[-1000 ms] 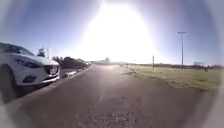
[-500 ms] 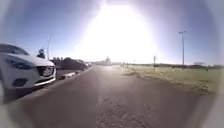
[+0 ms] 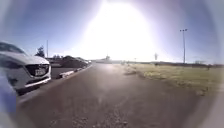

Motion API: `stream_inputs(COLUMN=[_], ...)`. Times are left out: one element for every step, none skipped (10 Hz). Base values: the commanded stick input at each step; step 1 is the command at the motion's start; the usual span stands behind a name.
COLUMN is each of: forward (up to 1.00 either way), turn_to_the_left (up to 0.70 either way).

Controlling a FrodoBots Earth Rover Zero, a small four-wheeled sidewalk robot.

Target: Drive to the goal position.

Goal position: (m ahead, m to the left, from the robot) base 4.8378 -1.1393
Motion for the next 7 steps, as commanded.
stream_inputs(forward=[0.7, 0.7, 0.7, 0.7, 0.7, 0.7, 0.7], turn_to_the_left=[0.0, 0.0, 0.0, 0.0, 0.0, 0.0, 0.0])
